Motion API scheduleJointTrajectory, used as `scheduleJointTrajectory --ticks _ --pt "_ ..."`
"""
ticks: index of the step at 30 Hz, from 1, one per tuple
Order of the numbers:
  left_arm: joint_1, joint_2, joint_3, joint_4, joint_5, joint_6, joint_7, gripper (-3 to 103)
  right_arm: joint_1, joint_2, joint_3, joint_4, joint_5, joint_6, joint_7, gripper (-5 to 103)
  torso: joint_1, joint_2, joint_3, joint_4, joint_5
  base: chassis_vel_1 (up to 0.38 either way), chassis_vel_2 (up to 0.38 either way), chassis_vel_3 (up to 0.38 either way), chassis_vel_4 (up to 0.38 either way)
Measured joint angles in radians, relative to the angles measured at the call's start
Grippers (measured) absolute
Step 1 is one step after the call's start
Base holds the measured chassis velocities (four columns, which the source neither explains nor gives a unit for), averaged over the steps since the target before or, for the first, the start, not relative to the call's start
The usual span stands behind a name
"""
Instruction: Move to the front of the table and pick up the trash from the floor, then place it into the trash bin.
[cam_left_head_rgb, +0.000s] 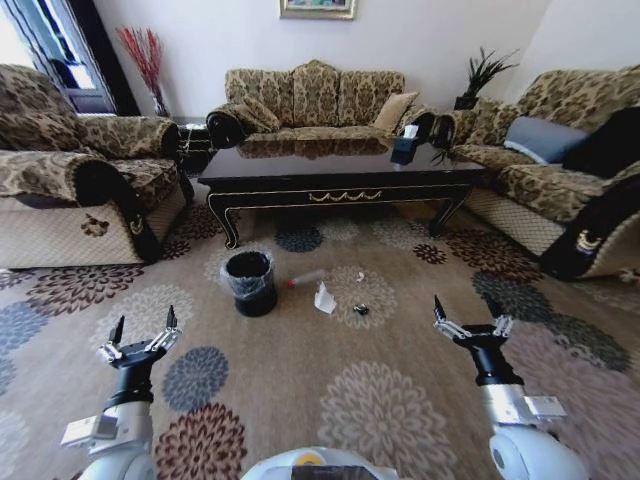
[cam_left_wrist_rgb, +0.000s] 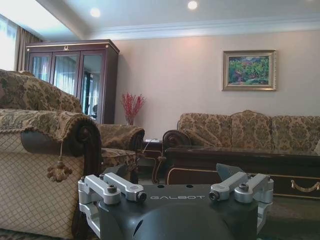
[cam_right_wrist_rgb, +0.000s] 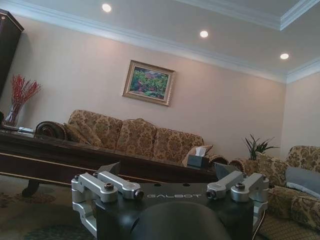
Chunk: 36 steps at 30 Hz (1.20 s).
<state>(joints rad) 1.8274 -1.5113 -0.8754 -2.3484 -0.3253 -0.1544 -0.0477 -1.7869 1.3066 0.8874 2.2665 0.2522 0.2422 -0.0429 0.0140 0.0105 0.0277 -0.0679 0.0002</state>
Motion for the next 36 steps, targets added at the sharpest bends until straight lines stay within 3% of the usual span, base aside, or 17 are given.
scheduleJointTrajectory --ticks 27,36 --pt "-0.005 -0.002 0.002 0.000 -0.001 -0.007 0.001 100 -0.002 0.007 -0.010 0.000 0.000 0.021 0.001 100 0.000 0.000 0.001 0.0002 -0.0005 -0.236 0.237 0.240 -0.237" --pt "-0.023 0.001 0.009 0.009 -0.001 0.001 -0.007 100 0.006 0.007 -0.017 -0.013 -0.005 0.026 0.008 100 0.000 0.000 0.000 0.0001 -0.0001 -0.059 0.067 0.057 -0.056"
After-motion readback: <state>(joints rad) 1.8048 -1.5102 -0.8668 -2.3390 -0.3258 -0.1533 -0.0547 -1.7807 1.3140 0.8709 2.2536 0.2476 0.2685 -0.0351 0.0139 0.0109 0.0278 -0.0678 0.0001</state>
